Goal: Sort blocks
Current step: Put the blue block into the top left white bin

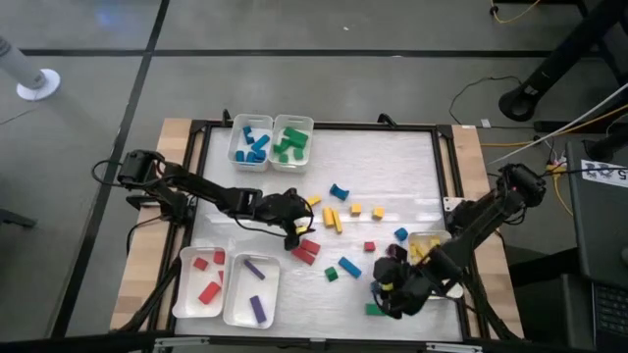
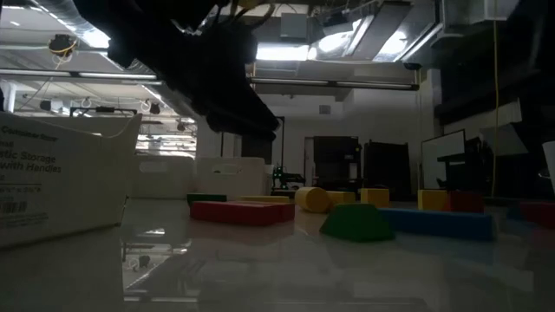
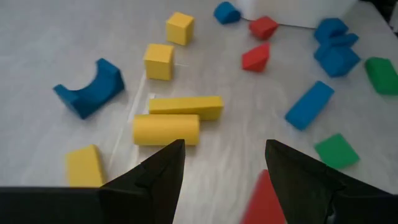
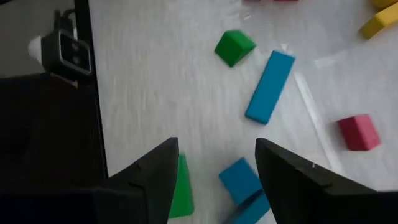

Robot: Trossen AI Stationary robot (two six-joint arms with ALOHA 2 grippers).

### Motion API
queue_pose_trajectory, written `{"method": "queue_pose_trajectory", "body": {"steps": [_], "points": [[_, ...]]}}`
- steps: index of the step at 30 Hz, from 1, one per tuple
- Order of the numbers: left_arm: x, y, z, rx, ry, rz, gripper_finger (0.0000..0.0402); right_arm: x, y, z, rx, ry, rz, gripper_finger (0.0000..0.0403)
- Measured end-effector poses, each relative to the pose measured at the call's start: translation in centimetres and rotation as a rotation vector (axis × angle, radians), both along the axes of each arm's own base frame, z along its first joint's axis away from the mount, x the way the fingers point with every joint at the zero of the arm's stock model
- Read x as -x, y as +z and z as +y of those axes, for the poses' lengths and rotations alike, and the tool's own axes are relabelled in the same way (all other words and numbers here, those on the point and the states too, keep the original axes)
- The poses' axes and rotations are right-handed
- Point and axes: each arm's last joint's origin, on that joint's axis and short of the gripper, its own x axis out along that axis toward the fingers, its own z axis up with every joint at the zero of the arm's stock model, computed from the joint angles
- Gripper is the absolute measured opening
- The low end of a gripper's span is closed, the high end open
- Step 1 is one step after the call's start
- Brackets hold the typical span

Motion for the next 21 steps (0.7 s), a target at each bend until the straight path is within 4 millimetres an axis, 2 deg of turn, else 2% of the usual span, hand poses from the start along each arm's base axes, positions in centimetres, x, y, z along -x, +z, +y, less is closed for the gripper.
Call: {"method": "queue_pose_trajectory", "body": {"steps": [6, 13, 21], "points": [[0.1, 0.0, -0.9, 0.0, -0.027, -0.004, 0.021, 0.4, -2.4, 1.7, 0.091, 0.049, 0.04, 0.0211], [0.1, 0.0, -1.0, 0.001, -0.031, -0.006, 0.021, -0.4, -5.6, 1.7, 0.228, 0.102, 0.144, 0.0211], [0.1, 0.0, -1.0, 0.001, -0.031, -0.006, 0.021, -0.5, -6.4, 1.6, 0.215, 0.181, 0.228, 0.0211]]}}
